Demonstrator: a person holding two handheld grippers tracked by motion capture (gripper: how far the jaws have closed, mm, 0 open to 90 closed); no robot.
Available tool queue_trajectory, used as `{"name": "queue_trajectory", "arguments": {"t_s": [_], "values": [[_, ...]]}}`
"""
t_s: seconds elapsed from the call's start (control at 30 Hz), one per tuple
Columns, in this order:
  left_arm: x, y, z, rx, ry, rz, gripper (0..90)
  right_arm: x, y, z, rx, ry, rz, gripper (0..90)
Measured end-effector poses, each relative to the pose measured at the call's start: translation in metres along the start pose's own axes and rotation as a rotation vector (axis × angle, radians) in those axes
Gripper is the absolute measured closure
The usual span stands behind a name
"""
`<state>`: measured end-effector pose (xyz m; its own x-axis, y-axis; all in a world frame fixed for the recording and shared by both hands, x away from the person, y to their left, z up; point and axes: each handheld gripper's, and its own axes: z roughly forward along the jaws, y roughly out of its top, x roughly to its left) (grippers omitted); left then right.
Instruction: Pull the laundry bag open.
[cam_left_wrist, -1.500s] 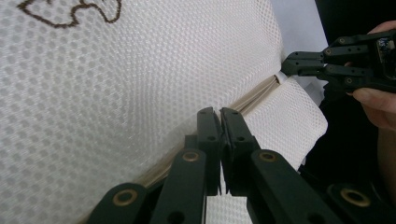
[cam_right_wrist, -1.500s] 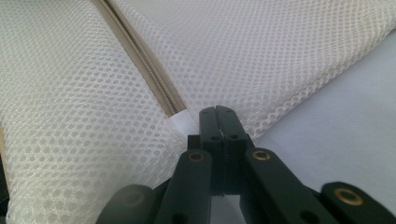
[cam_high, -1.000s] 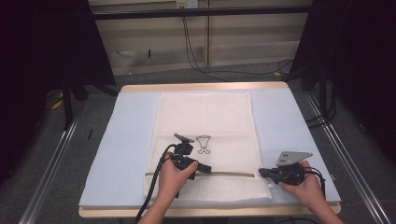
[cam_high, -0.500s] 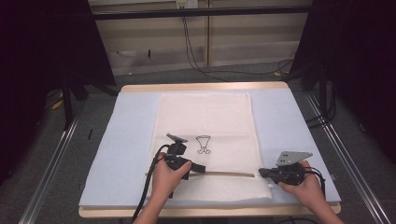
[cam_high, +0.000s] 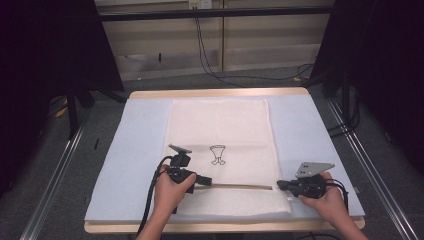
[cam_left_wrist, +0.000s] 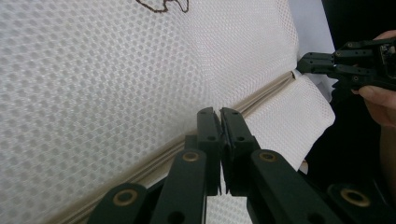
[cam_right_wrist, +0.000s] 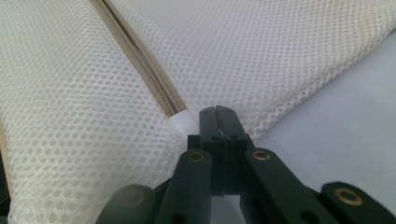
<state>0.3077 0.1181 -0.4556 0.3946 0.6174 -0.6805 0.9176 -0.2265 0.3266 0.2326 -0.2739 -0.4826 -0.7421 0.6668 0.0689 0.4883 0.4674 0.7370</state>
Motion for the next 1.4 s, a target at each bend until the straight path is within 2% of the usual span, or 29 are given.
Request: {"name": "queue_trajectory", "arguments": {"t_s": [0.03, 0.07, 0.1, 0.17, 0.2, 0.3, 0.63, 0.73, 0.77, 0.83, 0.9, 0.93, 0.97, 1.0, 1.03, 1.07, 1.13, 1.2, 1.23, 1.4], "values": [[0.002, 0.0, -0.002, 0.003, 0.005, 0.017, 87.4, 0.0, 0.0, 0.0, 0.0, 0.001, 0.001, 90.0], [0.002, 0.0, -0.003, 0.002, -0.002, 0.017, 87.4, 0.0, 0.0, 0.0, 0.001, -0.001, 0.002, 90.0], [0.001, -0.001, -0.003, -0.007, 0.003, 0.005, 87.4, 0.0, 0.0, 0.0, 0.001, 0.001, 0.001, 90.0], [0.003, -0.002, -0.004, -0.007, 0.0, 0.016, 87.4, 0.0, 0.0, 0.0, -0.001, 0.002, 0.0, 90.0], [0.002, -0.002, -0.004, -0.01, -0.009, 0.001, 87.4, 0.0, 0.0, 0.0, -0.002, 0.0, -0.002, 90.0], [0.003, -0.002, -0.005, -0.002, -0.004, 0.009, 87.4, -0.002, -0.001, 0.0, -0.005, 0.012, 0.008, 90.0], [0.007, -0.003, -0.003, -0.008, -0.022, 0.003, 87.4, -0.001, -0.001, 0.0, -0.006, 0.01, 0.007, 90.0], [0.007, -0.003, -0.005, -0.009, -0.015, 0.009, 87.4, -0.001, -0.001, 0.0, -0.005, 0.01, 0.007, 90.0], [0.007, -0.004, -0.006, -0.008, -0.017, -0.003, 87.4, -0.001, -0.001, 0.0, -0.005, 0.01, 0.008, 90.0], [0.01, -0.004, -0.009, -0.01, -0.01, 0.008, 87.4, -0.001, -0.001, 0.0, -0.005, 0.009, 0.009, 90.0], [0.011, -0.006, -0.013, -0.022, -0.01, -0.014, 87.4, -0.001, -0.001, 0.0, -0.004, 0.011, 0.009, 90.0], [0.013, -0.006, -0.015, -0.017, -0.001, -0.001, 87.4, -0.001, -0.001, 0.0, -0.004, 0.012, 0.008, 90.0], [0.014, -0.007, -0.016, -0.016, -0.008, -0.016, 87.4, -0.001, -0.001, 0.0, -0.004, 0.012, 0.009, 90.0], [0.016, -0.008, -0.018, -0.022, 0.003, -0.003, 87.5, -0.001, -0.001, 0.0, -0.004, 0.012, 0.008, 90.0], [0.016, -0.008, -0.019, -0.027, -0.012, -0.019, 87.4, -0.001, 0.0, 0.0, -0.004, 0.012, 0.007, 90.0], [0.018, -0.009, -0.022, -0.02, -0.002, -0.008, 87.4, -0.002, 0.0, 0.0, -0.004, 0.012, 0.006, 90.0], [0.018, -0.01, -0.026, -0.036, -0.006, -0.023, 87.4, -0.002, -0.001, 0.0, -0.004, 0.013, 0.007, 90.0], [0.021, -0.011, -0.03, -0.041, -0.001, -0.019, 87.4, -0.001, -0.001, 0.0, -0.004, 0.012, 0.008, 90.0], [0.021, -0.012, -0.032, -0.043, -0.004, -0.035, 87.4, -0.001, -0.001, 0.0, -0.004, 0.012, 0.008, 90.0], [0.029, -0.016, -0.042, -0.06, 0.01, -0.043, 87.4, -0.002, -0.001, 0.0, -0.005, 0.013, 0.007, 90.0]]}}
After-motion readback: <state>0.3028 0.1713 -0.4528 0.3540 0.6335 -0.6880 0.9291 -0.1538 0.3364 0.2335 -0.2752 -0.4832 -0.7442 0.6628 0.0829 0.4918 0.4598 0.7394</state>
